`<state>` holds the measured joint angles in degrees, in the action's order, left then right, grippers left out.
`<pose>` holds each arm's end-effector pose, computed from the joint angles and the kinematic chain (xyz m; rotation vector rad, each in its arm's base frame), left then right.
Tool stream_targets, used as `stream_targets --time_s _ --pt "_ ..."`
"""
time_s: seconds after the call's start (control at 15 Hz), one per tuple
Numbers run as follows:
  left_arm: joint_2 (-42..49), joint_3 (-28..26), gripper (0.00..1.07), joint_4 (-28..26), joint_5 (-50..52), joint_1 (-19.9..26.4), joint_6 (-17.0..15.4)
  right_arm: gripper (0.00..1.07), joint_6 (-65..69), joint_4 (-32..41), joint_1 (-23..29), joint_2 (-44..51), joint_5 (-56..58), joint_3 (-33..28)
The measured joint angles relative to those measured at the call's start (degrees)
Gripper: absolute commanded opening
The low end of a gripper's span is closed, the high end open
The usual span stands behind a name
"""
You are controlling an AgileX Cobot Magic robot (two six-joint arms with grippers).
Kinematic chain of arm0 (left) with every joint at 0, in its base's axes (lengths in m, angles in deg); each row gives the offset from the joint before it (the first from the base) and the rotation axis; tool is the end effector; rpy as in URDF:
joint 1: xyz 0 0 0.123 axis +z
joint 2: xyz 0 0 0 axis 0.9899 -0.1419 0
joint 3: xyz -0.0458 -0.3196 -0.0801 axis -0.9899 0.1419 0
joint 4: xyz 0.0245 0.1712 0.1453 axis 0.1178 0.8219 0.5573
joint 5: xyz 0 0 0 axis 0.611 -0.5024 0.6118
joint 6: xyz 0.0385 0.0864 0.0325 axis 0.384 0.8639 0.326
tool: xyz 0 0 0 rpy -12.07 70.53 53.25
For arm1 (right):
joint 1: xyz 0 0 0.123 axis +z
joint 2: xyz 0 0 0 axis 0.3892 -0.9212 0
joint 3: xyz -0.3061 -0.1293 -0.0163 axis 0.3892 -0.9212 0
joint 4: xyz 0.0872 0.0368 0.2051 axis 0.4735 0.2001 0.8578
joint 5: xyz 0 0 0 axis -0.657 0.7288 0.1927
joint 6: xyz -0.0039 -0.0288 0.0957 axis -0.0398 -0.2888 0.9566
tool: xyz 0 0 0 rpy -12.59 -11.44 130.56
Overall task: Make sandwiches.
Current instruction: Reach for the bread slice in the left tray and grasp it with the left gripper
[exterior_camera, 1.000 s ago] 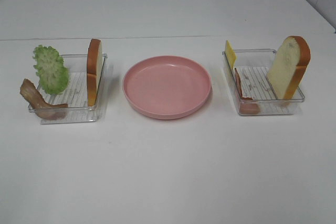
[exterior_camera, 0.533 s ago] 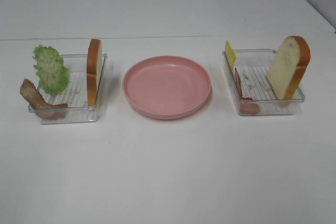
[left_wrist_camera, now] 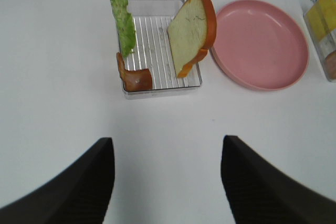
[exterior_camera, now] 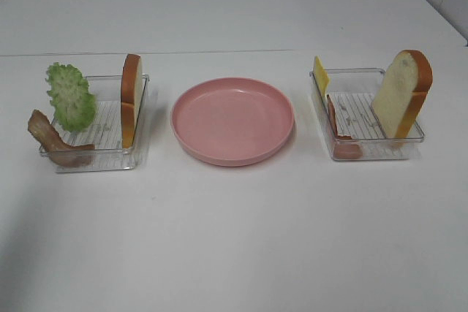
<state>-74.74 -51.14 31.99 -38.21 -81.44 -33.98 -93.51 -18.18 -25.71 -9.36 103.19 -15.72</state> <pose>0.1203 -0.0219 0.4055 -0.0277 2.3947 -0.3221 -0.0687 0.0092 0.2608 -0.0427 2.0444 -0.0048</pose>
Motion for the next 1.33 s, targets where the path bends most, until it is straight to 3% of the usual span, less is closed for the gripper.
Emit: stream_targets --time_s 0.13,0.2,0.27,0.6,0.67,0.8,0.87,1.0,1.13,1.33 --pt "-9.6 -4.8 0.58 -0.2 -1.6 0.0 0.1 0.73 0.0 0.0 0.0 0.0 0.0 0.0" --pt "-20.3 -11.1 0.58 -0.4 -4.0 0.0 0.1 0.73 0.0 0.0 0.0 0.0 0.0 0.0" --pt "-25.0 -14.6 0.58 -0.6 -5.5 -0.1 0.1 0.73 0.0 0.0 0.0 0.0 0.0 0.0" --pt "-39.1 -27.3 0.63 0.5 -8.4 -6.0 -0.2 0.73 0.0 0.0 0.0 0.0 0.0 0.0" --pt "-41.7 -30.5 0.69 2.1 -9.2 -8.6 -1.3 0.73 0.0 0.0 0.0 0.0 0.0 0.0" --pt "-45.3 -34.5 0.70 4.9 -10.4 -11.9 -3.7 0.73 0.0 0.0 0.0 0.0 0.0 0.0" --pt "-50.4 -39.7 0.70 9.8 -10.6 -16.4 -8.0 0.73 0.0 0.0 0.0 0.0 0.0 0.0" --pt "-55.3 -44.1 0.70 14.2 -10.7 -20.2 -12.3 0.73 0.0 0.0 0.0 0.0 0.0 0.0" --pt "-59.0 -46.7 0.70 15.5 -10.6 -21.5 -14.7 0.73 0.0 0.0 0.0 0.0 0.0 0.0" --pt "-62.9 -47.1 0.70 15.9 -10.7 -21.6 -15.5 0.73 0.0 0.0 0.0 0.0 0.0 0.0"
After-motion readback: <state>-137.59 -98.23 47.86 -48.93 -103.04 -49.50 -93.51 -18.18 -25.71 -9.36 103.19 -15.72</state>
